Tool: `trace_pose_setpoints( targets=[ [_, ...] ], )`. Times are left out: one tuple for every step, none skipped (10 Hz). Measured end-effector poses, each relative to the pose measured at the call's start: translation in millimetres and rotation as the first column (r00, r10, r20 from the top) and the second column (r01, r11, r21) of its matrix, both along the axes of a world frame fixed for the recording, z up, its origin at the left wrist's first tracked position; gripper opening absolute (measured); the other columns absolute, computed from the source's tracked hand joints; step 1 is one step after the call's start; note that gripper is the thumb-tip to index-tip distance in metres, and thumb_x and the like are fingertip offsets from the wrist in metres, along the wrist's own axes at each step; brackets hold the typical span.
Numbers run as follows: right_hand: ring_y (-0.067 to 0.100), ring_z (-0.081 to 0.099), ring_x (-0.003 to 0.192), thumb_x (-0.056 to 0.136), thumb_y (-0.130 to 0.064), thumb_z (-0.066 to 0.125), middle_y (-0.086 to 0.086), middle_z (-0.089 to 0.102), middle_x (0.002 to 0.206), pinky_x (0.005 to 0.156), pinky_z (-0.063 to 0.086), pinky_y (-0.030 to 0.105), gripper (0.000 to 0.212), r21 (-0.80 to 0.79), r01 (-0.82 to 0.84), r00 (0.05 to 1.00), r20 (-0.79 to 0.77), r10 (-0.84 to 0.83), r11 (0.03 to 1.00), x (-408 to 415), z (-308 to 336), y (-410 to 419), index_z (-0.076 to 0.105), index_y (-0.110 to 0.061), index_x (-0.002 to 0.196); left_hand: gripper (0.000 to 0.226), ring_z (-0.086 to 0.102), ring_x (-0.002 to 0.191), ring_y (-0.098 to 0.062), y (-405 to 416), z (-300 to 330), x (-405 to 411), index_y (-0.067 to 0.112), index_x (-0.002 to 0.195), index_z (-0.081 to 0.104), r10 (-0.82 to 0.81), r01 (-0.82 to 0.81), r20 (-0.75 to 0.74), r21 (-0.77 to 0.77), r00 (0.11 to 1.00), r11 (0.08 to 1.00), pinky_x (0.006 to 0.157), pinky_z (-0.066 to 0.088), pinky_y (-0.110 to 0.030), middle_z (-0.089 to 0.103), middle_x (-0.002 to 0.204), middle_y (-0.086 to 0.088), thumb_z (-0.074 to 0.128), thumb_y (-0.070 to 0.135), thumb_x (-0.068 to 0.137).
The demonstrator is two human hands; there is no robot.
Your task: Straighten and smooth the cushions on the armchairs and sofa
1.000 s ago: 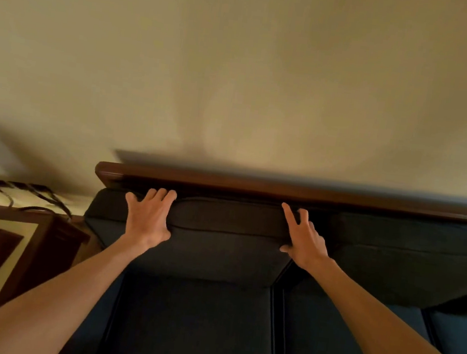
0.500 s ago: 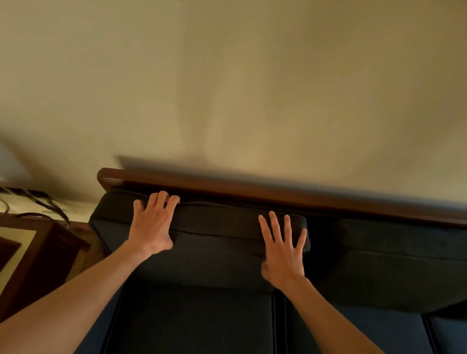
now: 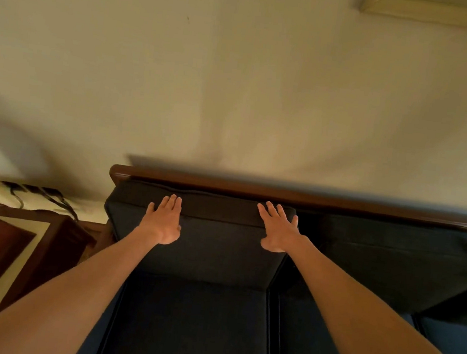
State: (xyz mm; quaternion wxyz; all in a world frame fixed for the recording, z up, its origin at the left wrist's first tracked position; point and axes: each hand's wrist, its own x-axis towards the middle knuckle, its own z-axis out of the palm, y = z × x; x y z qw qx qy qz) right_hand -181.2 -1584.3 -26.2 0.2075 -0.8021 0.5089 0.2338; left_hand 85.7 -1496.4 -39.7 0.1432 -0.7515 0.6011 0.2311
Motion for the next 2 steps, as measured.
trace_pose_setpoints(
  targets=[
    [0.03,0.002,0.151,0.092,-0.015,0.058,0.003,0.003,0.165,0.116,0.013,0.062,0.08,-0.053,0.034,0.993,0.115,-0.028,0.998,-3.9,40.5,12.7,0.011,-0.021,0.157,0.06,0.022,0.147,-0.029,1.9,45.1,-18.0,0.01,0.156,0.014,0.06,-0.071,-0.119,-0.087,0.991,0.994,0.117,0.024,-0.045,0.02,0.162,-0.008,0.039,0.029,0.104],
    [0.031,0.037,0.139,0.089,-0.008,0.053,0.006,0.039,0.153,0.112,0.034,0.051,0.061,-0.131,0.111,0.956,0.286,-0.07,0.985,-8.8,104.4,17.4,0.041,-0.023,0.147,0.033,0.057,0.117,-0.036,-6.3,100.9,-36.1,0.01,0.122,0.061,0.012,-0.059,-0.2,-0.229,0.98,0.972,0.095,0.046,-0.043,0.061,0.126,-0.013,0.039,0.024,0.101]
  ],
)
